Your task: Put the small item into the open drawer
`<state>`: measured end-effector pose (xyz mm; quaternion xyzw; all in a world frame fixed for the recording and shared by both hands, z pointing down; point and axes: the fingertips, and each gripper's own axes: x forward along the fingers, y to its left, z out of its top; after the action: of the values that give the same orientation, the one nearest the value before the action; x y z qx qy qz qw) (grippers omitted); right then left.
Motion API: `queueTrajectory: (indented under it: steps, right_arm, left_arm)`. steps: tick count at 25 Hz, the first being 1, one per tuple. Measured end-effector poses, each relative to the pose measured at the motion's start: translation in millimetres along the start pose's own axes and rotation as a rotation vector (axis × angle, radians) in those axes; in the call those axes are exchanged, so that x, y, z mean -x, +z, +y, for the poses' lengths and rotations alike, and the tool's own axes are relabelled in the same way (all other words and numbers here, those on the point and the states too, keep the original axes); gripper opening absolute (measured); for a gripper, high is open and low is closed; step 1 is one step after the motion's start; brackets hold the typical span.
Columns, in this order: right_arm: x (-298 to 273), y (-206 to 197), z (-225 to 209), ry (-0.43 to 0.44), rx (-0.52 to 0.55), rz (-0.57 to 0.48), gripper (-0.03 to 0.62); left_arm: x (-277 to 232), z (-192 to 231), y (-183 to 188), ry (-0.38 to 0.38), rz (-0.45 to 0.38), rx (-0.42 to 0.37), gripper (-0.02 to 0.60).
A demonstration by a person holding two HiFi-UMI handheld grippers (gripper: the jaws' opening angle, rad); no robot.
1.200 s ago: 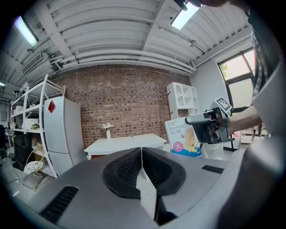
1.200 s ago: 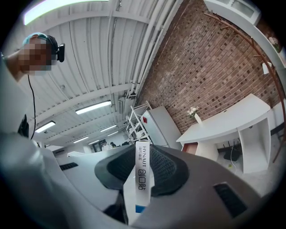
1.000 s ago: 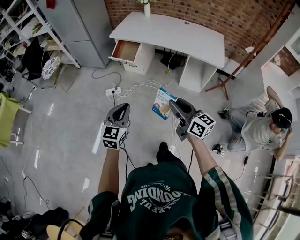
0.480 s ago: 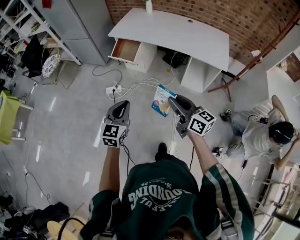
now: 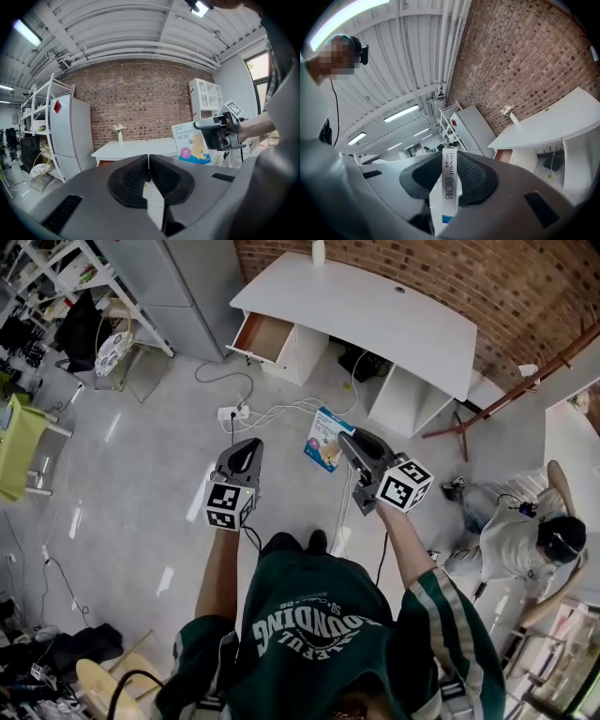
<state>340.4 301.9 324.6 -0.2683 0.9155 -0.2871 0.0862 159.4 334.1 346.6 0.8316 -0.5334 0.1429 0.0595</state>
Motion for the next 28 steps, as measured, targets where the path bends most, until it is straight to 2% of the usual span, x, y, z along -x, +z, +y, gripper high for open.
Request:
queueTrajectory:
  steps: [6,16,21,28]
  right_arm:
    - [-4,9,-13,0.004,-0.020,-0.015,0.112]
    - [-39,15,-37,-0.005,-0.027,0.005,0.111]
    - [-76,17,-49,-0.011,-0.018,0.031,0.111]
    - [-149,27,-63,-0.025,-0.016,0.051,0.112]
  left_arm:
    - [-13,8,12,0.009,-0.006,-0.013,0.021]
    - [-47,35,8,-0.002,-0.017,0.021,0.020]
    - [-69,68,8,-0.008,-0.025,0.037,0.020]
    - [-101,139,13,-0.016,-0.031,0.056,0.020]
